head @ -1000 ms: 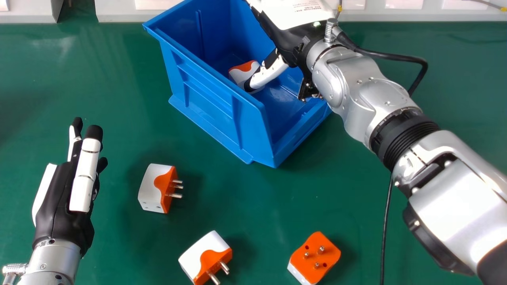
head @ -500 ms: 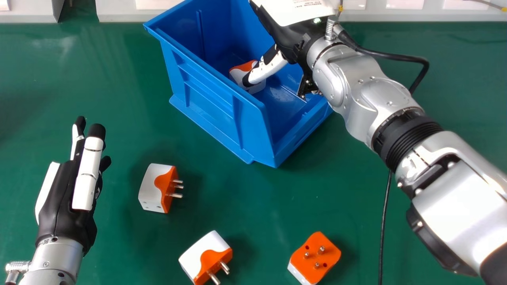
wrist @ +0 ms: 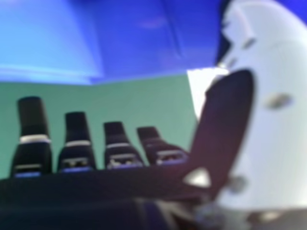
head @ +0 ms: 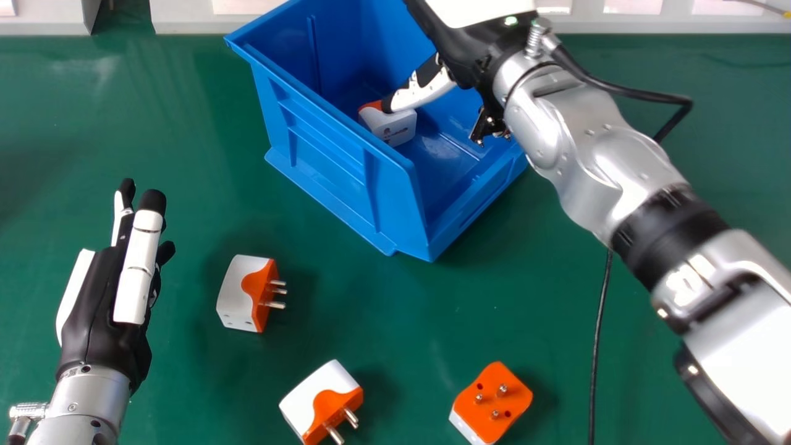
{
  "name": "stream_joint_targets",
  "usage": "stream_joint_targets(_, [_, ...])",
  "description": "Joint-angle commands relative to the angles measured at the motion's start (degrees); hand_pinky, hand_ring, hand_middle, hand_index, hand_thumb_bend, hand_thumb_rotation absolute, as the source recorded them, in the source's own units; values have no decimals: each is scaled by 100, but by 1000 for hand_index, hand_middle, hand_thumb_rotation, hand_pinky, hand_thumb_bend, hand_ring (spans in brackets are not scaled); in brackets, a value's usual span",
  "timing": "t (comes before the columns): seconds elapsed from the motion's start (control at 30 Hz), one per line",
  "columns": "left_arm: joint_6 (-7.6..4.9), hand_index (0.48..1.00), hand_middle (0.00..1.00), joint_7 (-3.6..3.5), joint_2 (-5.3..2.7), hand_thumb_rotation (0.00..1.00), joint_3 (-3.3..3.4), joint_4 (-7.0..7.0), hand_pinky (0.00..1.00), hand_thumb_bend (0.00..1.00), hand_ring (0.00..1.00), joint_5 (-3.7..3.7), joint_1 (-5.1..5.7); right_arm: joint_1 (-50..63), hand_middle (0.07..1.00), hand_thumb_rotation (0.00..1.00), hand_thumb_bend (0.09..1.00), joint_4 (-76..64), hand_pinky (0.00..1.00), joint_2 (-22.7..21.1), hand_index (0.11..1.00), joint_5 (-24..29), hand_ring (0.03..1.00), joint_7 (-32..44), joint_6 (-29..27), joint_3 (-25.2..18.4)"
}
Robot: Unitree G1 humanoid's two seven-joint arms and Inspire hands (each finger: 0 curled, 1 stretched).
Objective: Pick all objects and put in blue box
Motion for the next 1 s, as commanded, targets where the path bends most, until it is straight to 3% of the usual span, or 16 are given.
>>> stream_joint_targets(0.0, [-115, 1000, 1000, -12, 15, 1000, 23, -41, 966, 586, 1000, -1, -63, 322, 938, 299, 502, -1012, 705, -324, 934, 4, 876, 160, 174, -276])
stream_joint_targets(0.2, [-110, 1000, 1000, -27, 35, 1000, 41, 24, 975, 589, 1000, -23, -127, 1705, 948, 249, 457, -3465, 737, -880, 918, -104, 886, 474, 483, -872])
stream_joint_targets(0.37, [-107, 1000, 1000, -36, 57, 1000, 62, 57, 978, 589, 1000, -32, -150, 3013, 945, 230, 450, -5198, 738, -1064, 914, -44, 882, 629, 701, -1484])
stream_joint_targets(0.6, [-91, 1000, 1000, 12, 57, 1000, 81, 94, 980, 576, 1000, -1, -162, 5166, 921, 255, 475, -6972, 732, -836, 911, -16, 874, 547, 799, -2222])
stream_joint_targets(0.97, [-181, 1000, 1000, 27, 12, 1000, 84, 195, 979, 569, 1000, 17, -148, 7567, 893, 275, 523, -7478, 728, -552, 895, -205, 858, -212, 60, -2522])
